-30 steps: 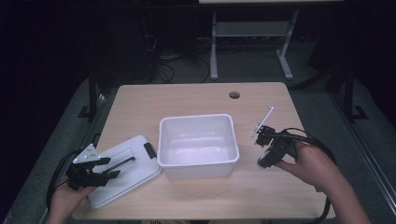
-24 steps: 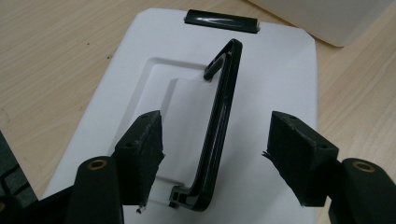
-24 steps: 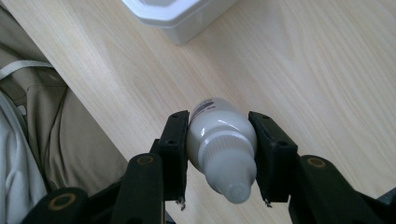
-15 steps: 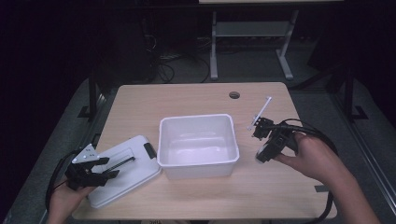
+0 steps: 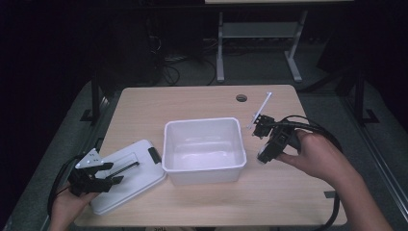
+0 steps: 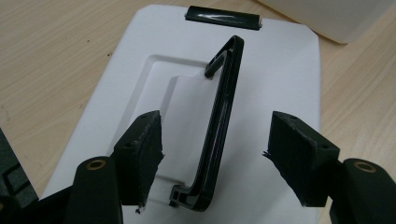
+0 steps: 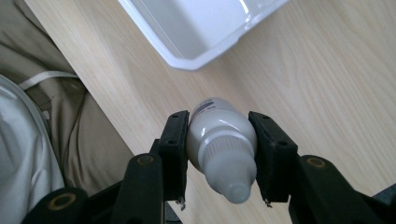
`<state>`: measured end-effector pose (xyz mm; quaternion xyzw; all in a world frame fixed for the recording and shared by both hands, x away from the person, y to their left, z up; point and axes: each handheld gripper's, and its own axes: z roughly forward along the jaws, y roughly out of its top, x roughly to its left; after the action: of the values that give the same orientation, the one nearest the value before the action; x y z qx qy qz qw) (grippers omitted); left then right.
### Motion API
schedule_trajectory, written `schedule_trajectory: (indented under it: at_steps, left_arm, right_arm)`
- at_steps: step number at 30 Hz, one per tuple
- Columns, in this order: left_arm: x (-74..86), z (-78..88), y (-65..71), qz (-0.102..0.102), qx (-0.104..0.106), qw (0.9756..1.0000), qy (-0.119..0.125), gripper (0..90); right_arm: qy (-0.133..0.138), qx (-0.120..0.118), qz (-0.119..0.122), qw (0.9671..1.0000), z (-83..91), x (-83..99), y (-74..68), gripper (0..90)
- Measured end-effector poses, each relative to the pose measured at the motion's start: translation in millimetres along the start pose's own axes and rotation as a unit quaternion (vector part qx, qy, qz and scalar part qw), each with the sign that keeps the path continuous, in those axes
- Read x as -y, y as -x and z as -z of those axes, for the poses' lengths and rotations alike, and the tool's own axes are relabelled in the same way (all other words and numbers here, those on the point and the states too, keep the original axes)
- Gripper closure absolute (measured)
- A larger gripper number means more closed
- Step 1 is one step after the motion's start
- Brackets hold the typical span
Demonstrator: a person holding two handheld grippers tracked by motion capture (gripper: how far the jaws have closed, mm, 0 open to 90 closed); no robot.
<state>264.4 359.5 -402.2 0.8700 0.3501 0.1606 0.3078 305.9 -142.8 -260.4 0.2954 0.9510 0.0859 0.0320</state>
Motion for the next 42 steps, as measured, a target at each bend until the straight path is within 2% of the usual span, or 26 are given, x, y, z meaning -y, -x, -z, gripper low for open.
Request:
schedule_trajectory:
  at_steps: [15, 28, 42]
  left_arm:
    - [0.9, -0.3, -0.3, 0.002, 0.002, 1.0000, 0.003, 34.0]
    - [0.7, -1.0, 0.0, 0.001, 0.000, 1.0000, 0.001, 33.9]
    - [1.2, 0.6, -1.0, 0.000, 0.001, 1.0000, 0.005, 33.9]
  right_arm:
    - [0.003, -0.002, 0.022, 0.9997, 11.1, -29.4, -10.6, 59.5]
    - [-0.003, -0.007, 0.036, 0.9993, 4.6, -49.8, -15.4, 59.5]
    - [-0.012, -0.009, 0.035, 0.9993, -7.6, -71.7, -15.8, 59.5]
